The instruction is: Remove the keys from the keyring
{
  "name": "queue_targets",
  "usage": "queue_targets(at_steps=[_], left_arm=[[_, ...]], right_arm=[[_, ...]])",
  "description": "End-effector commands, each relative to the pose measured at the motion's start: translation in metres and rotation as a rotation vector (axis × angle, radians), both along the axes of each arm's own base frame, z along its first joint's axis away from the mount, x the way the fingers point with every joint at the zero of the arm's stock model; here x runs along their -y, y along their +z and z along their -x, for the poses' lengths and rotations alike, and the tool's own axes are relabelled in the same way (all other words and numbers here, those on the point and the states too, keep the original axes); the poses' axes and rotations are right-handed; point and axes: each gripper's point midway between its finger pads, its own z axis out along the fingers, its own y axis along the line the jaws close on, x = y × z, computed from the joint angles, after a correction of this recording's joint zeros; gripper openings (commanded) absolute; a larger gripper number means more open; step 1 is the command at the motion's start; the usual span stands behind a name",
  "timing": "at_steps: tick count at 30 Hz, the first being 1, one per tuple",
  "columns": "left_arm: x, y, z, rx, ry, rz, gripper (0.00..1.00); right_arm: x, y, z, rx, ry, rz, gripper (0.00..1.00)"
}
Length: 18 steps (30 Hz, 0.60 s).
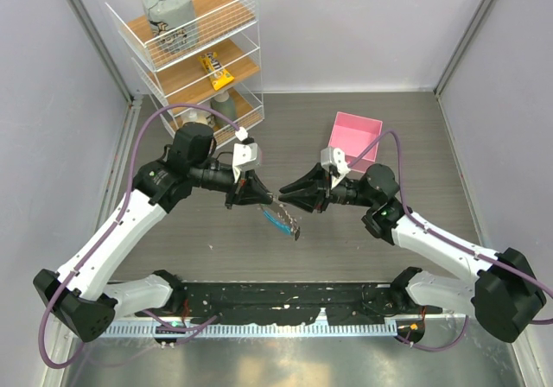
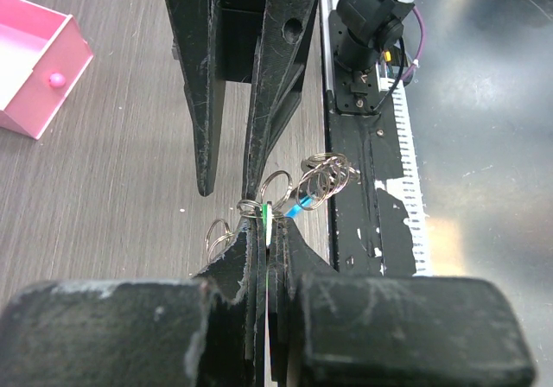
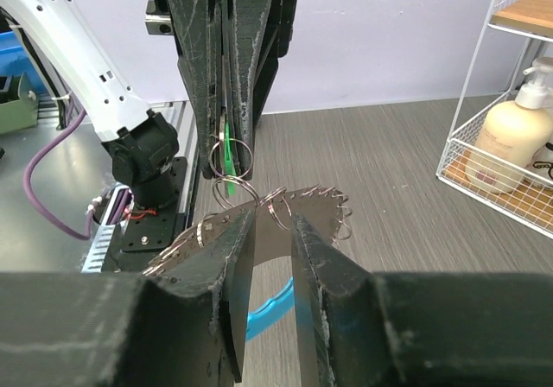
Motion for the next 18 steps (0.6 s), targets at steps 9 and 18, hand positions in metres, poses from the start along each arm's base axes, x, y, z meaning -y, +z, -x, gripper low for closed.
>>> queue_targets(at_steps=[9, 18], left_arm=[[0.004, 0.022, 0.0, 0.077, -0.028, 0.065, 0.0], [0.004, 0.023, 0.0, 0.083, -0.025, 0.07, 0.0]], right_arm=[[-0.006, 0.021, 0.012, 0.046, 0.061, -0.066, 0.29], [-0.013, 0.019, 0.015, 0.034, 0.083, -0.06, 0.23]])
